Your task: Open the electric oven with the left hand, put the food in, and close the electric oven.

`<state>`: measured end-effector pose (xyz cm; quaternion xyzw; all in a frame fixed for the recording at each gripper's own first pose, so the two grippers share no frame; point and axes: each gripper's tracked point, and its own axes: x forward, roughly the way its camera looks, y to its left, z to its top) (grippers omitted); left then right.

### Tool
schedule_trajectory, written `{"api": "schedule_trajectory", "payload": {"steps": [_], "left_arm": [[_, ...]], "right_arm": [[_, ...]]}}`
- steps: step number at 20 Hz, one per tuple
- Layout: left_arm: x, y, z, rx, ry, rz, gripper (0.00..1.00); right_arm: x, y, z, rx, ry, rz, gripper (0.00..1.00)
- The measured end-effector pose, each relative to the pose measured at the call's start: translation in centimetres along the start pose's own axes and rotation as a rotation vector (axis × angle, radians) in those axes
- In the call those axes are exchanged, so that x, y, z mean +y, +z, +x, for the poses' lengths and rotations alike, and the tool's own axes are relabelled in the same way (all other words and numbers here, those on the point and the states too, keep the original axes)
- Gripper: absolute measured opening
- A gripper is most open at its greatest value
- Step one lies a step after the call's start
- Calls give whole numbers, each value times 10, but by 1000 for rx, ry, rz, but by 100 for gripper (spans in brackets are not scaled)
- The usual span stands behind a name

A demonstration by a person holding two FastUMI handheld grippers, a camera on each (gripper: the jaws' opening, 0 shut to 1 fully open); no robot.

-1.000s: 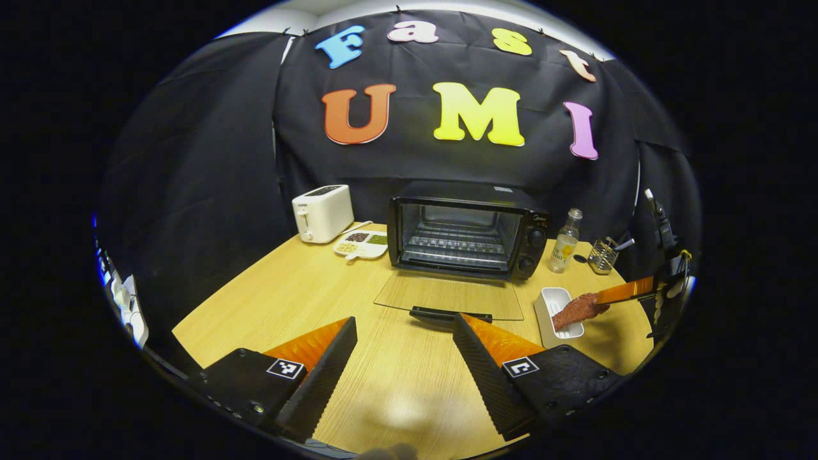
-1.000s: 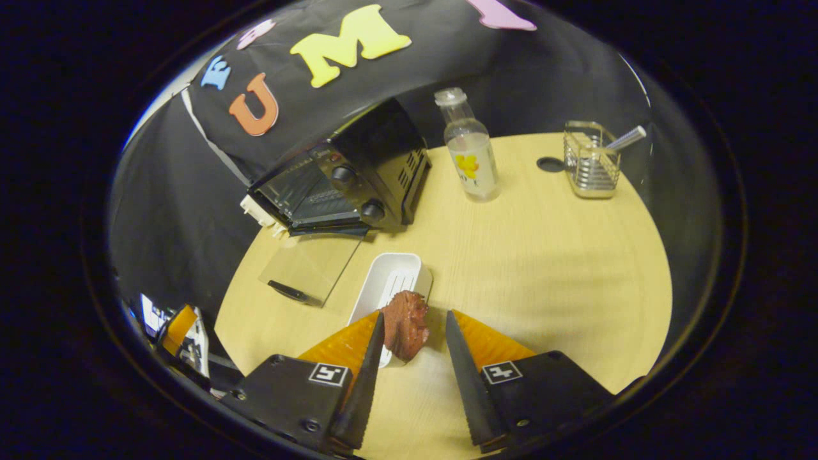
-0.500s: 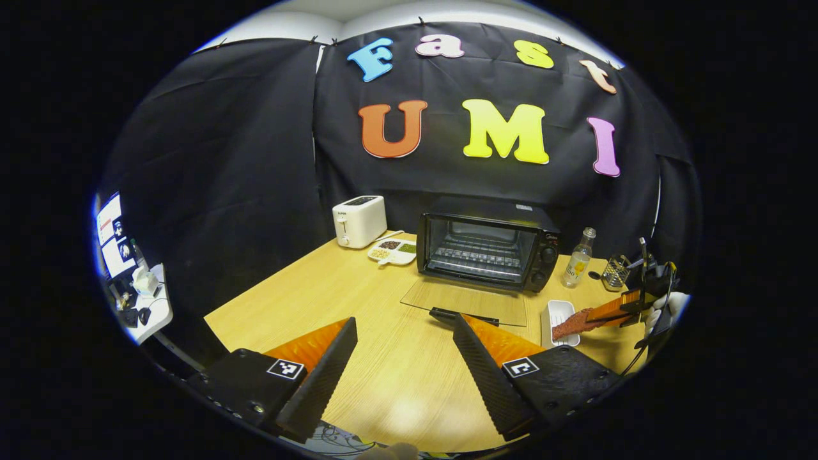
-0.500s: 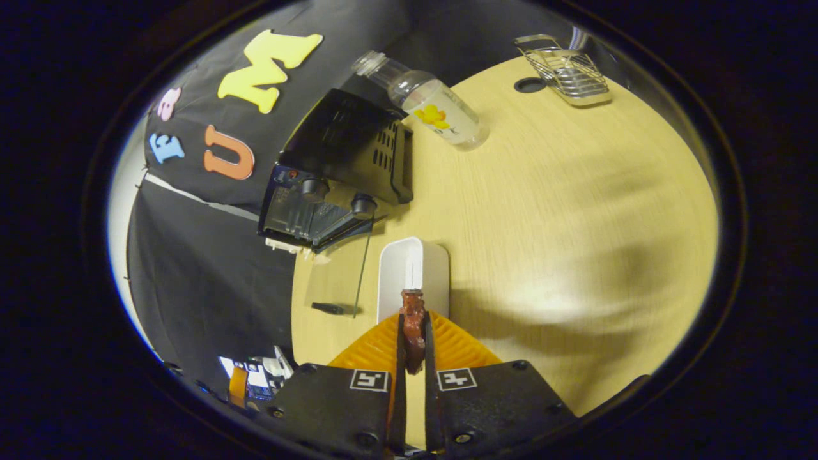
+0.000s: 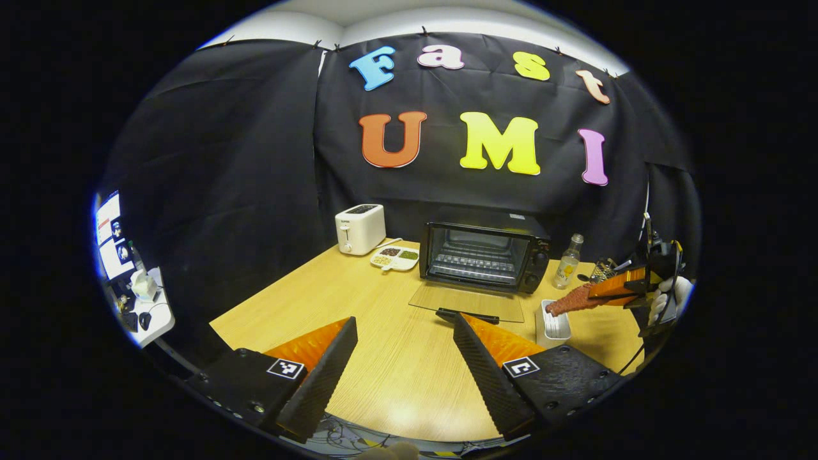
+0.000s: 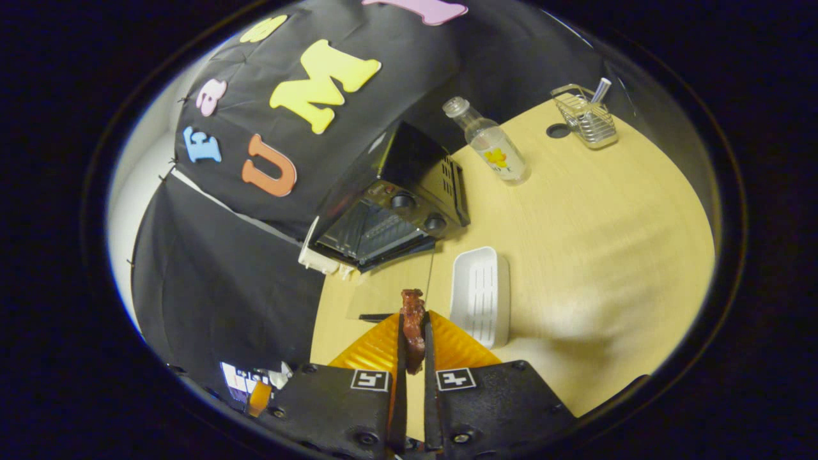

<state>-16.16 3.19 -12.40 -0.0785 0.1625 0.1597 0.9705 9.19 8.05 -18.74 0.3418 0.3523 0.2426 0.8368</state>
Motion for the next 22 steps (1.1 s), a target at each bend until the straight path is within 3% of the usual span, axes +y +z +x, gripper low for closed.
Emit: {"api": "schedule_trajectory", "payload": {"steps": [4,5,6,9,14,17,22], "left_arm": [[21,-2,-23,-1,-80,-7,96],[25,-1,-26,-3,-99,12,95],[31,-1,-31,-4,-110,36,95],[41,15,-40,-33,-146,72,95],[54,27,-31,-28,-160,85,95],[64,37,-13,-28,-135,127,95],[72,60,23,-19,-134,96,95]], "right_arm": [[49,-21,-7,-196,16,89,17],[58,-28,-4,-229,23,125,13],[67,-32,1,-259,32,160,17],[79,-40,24,-337,30,247,13],[85,-27,91,-407,16,381,14],[80,-7,139,-452,-18,395,14],[84,26,223,-481,-52,387,14]]}}
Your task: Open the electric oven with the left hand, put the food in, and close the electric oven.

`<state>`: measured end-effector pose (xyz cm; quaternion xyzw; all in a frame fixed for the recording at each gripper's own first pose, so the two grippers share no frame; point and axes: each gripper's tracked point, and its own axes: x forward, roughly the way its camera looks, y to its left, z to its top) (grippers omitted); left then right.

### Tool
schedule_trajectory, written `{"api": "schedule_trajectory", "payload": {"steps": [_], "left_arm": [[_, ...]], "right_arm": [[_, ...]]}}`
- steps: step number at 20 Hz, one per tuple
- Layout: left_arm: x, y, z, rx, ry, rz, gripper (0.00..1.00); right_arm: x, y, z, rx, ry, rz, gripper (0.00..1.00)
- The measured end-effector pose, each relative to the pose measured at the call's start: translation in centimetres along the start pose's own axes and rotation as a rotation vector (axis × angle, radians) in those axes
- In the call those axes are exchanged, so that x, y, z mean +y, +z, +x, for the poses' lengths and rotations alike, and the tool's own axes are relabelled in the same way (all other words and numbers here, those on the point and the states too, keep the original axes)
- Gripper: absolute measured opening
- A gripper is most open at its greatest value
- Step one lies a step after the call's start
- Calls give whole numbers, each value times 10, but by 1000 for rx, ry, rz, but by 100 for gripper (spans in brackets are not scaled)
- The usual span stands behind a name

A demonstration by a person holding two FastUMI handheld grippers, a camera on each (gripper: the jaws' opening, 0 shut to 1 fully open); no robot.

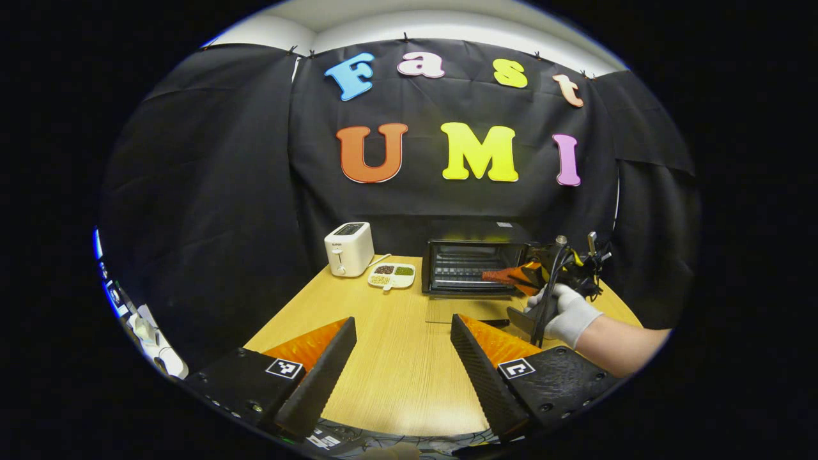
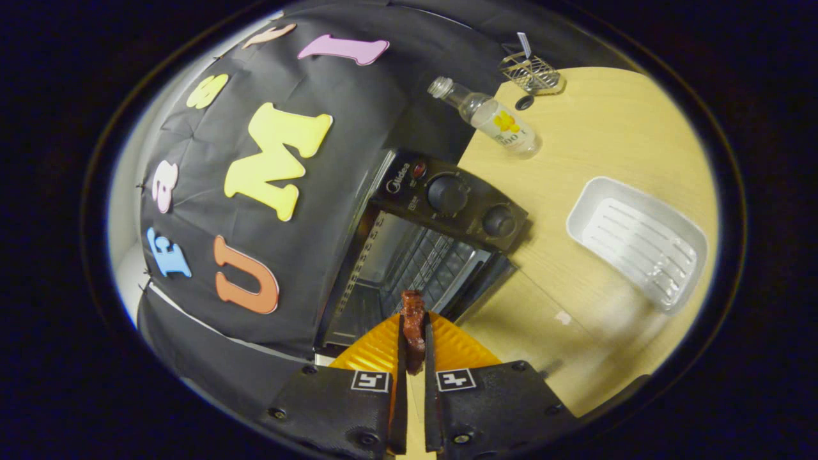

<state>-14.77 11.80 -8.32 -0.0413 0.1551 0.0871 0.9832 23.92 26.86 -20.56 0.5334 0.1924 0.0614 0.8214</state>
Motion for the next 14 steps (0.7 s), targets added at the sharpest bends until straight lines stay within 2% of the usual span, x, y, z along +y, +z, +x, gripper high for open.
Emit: {"api": "schedule_trajectory", "payload": {"steps": [7,11,14], "left_arm": [[24,3,49,49,20,-19,95],[35,-2,68,72,36,-34,95],[39,-4,76,86,42,-35,95]], "right_arm": [[9,-12,81,-64,-32,-120,14],[14,-10,101,-113,-37,-302,17],[8,-15,106,-116,-86,-444,24]]}}
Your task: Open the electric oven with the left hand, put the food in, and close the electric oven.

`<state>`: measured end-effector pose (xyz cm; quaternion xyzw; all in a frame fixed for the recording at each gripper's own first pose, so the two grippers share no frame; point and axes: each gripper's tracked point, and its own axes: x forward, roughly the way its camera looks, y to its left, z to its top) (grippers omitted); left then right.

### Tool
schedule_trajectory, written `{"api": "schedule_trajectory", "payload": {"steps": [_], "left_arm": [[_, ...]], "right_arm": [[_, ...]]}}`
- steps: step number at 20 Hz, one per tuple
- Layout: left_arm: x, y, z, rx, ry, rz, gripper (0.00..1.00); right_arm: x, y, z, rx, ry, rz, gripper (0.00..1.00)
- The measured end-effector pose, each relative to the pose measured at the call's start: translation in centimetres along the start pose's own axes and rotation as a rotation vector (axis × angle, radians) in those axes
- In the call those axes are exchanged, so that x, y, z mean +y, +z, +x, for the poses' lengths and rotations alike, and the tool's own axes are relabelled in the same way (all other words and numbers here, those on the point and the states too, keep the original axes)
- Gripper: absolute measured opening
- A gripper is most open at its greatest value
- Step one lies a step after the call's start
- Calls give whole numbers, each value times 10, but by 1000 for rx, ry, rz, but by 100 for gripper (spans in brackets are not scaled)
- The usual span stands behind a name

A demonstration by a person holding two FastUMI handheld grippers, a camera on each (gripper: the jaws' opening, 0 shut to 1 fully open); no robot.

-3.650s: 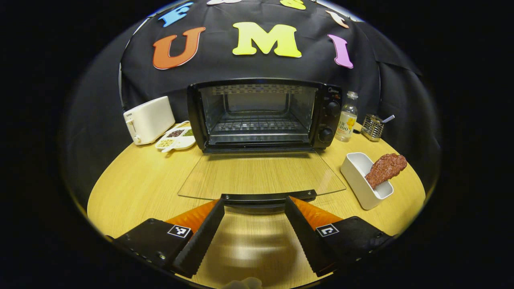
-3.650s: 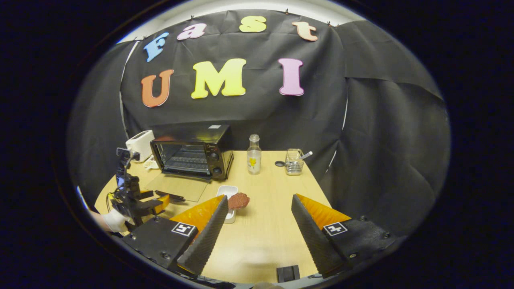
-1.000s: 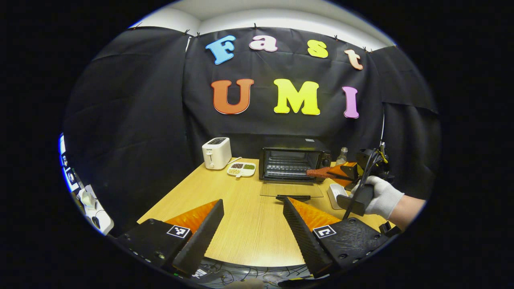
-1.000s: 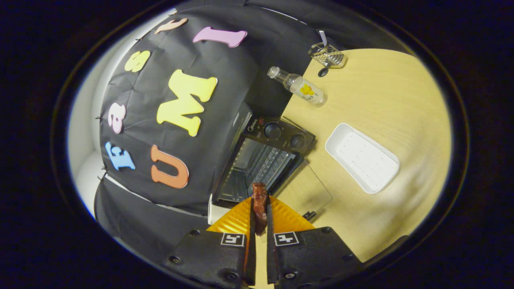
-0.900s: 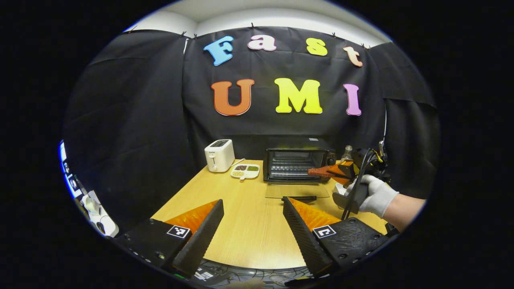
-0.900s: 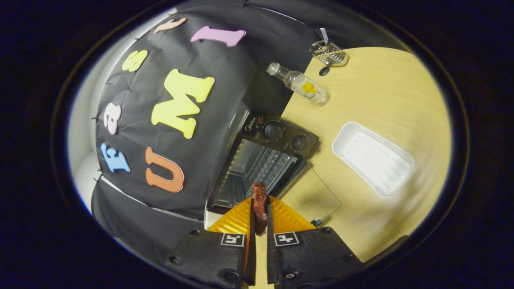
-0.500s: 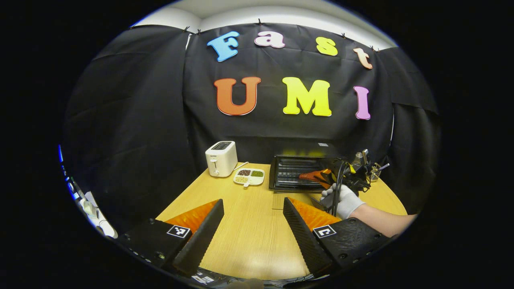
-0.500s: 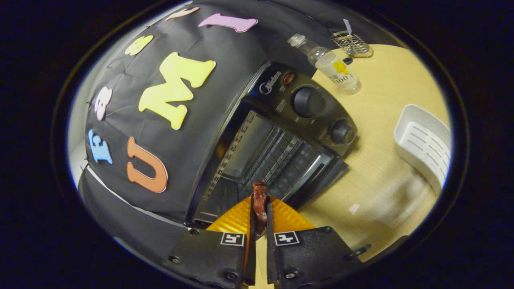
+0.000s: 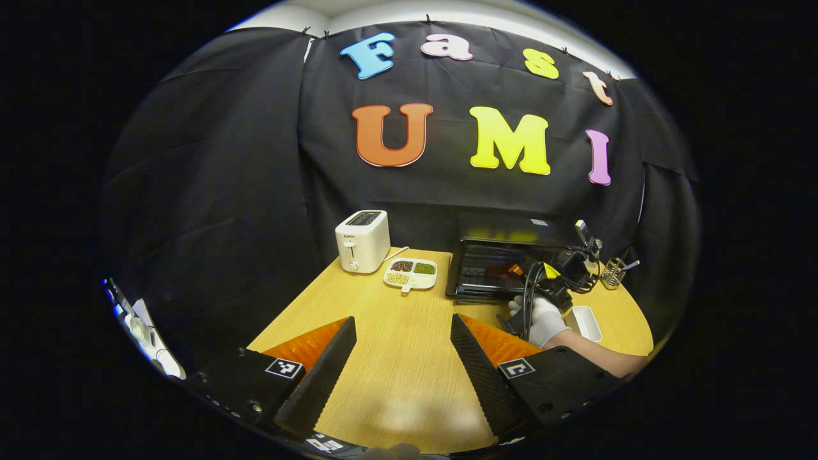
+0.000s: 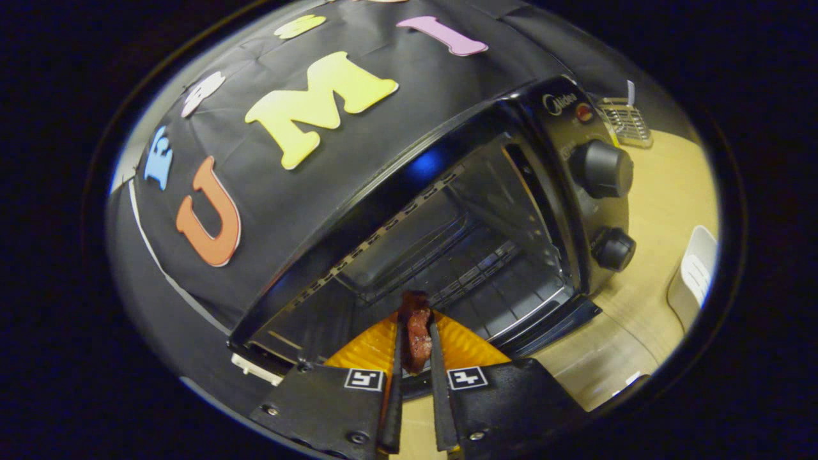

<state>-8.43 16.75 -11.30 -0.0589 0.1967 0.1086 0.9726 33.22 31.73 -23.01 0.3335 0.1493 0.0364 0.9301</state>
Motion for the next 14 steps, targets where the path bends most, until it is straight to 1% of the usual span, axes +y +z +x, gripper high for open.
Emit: {"api": "schedule_trajectory", "payload": {"steps": [1,2,3,4,5,6,8,9,11,14], "left_arm": [[0,0,1,1,2,1,95],[-1,1,2,3,0,-1,95],[-1,1,2,3,-1,-4,95],[0,1,3,0,1,-7,95],[0,2,2,-4,1,-8,95],[0,2,2,-8,2,-9,95],[0,2,0,-11,5,-15,95],[1,2,-3,-17,8,-15,95],[4,3,-9,-32,20,-16,95],[10,5,-26,-62,49,-8,95]], "right_arm": [[1,-1,-1,5,-6,-33,27],[1,-4,-1,15,-15,-80,34],[-1,-4,-3,12,-26,-128,44],[-1,-1,-5,11,-35,-159,57],[-1,4,-9,0,-42,-191,63],[-2,8,-12,-20,-42,-217,77],[2,17,-18,-22,-33,-246,87],[2,16,-22,-12,-26,-268,92],[5,21,-34,-17,-16,-307,92],[15,22,-69,0,32,-387,92]]}}
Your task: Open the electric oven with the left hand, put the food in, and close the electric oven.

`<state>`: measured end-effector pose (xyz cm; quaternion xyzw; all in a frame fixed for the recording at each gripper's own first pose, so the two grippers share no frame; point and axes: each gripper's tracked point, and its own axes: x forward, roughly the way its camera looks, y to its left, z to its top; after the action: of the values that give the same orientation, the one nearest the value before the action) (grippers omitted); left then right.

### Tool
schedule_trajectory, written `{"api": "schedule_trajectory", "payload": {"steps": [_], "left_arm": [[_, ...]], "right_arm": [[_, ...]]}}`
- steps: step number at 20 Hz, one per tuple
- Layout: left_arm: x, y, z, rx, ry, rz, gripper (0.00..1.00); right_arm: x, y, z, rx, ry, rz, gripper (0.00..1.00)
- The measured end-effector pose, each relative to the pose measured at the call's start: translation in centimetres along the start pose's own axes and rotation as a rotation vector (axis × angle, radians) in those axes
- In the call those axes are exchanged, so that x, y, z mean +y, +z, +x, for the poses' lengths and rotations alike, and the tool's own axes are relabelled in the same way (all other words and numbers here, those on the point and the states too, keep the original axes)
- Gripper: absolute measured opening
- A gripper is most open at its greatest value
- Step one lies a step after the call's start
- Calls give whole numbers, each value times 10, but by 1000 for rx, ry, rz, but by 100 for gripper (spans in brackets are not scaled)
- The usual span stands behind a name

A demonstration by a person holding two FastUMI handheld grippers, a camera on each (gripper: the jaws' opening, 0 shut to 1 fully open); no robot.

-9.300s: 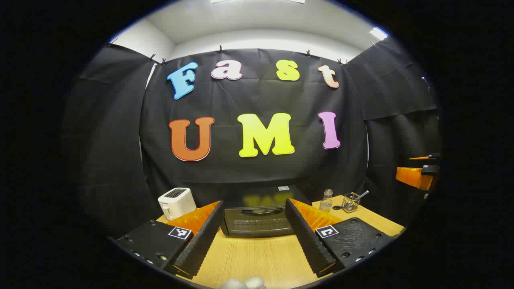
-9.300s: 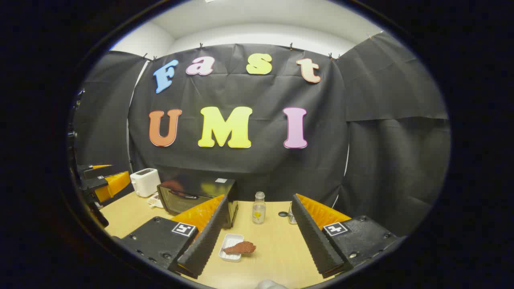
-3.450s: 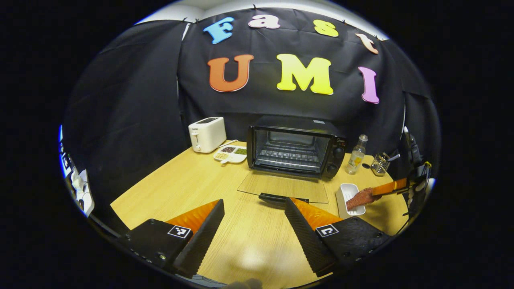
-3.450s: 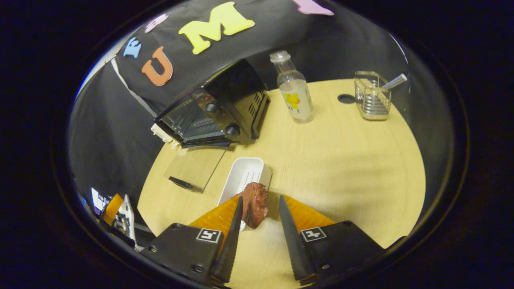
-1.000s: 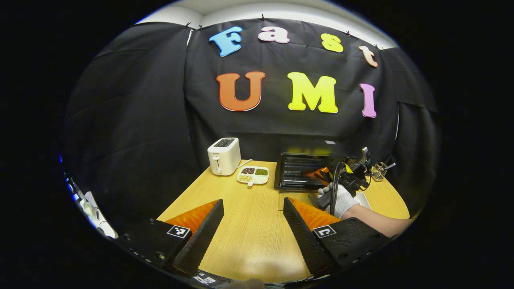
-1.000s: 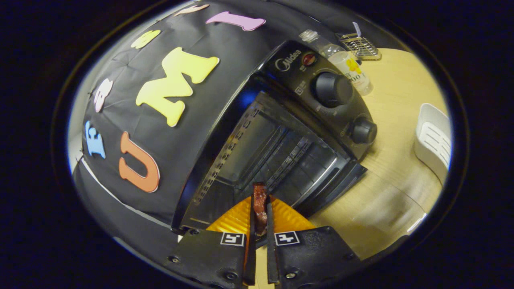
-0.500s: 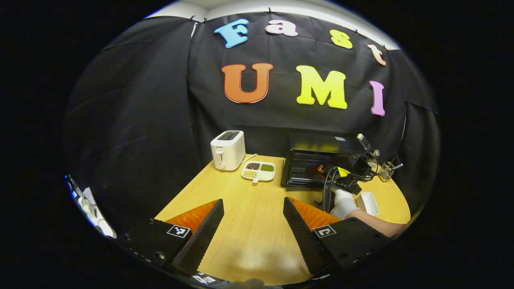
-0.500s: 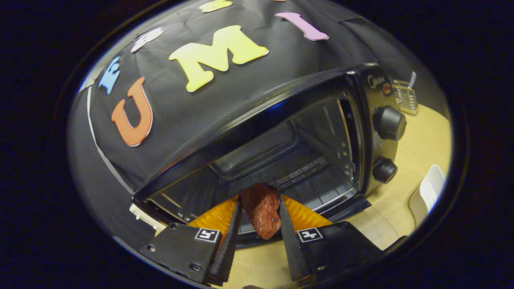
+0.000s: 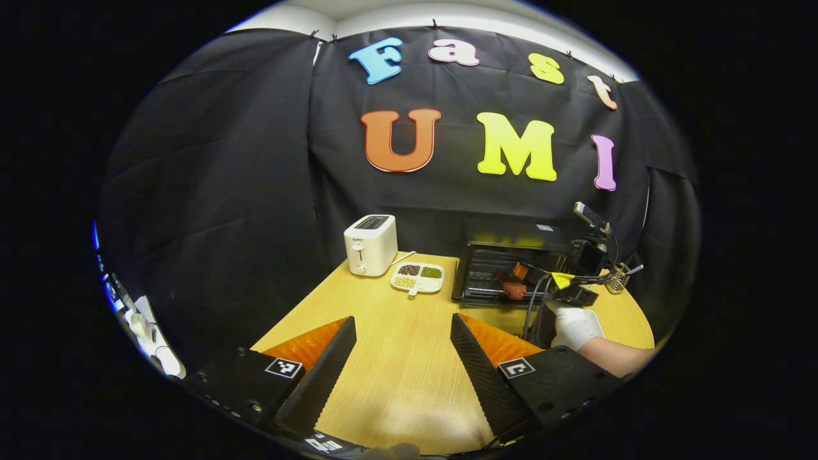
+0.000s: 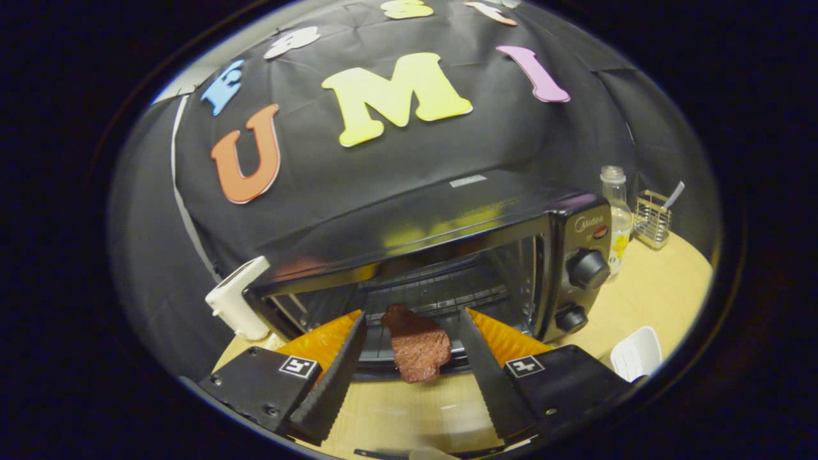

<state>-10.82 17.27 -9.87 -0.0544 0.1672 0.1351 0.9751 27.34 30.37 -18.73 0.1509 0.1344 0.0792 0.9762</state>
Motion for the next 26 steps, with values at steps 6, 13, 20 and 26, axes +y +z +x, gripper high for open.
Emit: {"api": "schedule_trajectory", "payload": {"steps": [6,13,20,26], "left_arm": [[4,-1,-66,-85,40,7,95],[-18,-23,-155,-131,-2,-13,95],[-72,-25,-181,-178,-52,18,95],[-129,-34,-155,-152,-36,8,95]], "right_arm": [[29,49,-110,-66,138,-270,94],[-9,125,-289,-198,157,-304,100],[-114,180,-376,-270,67,-313,100],[-185,176,-383,-231,88,-347,100]]}}
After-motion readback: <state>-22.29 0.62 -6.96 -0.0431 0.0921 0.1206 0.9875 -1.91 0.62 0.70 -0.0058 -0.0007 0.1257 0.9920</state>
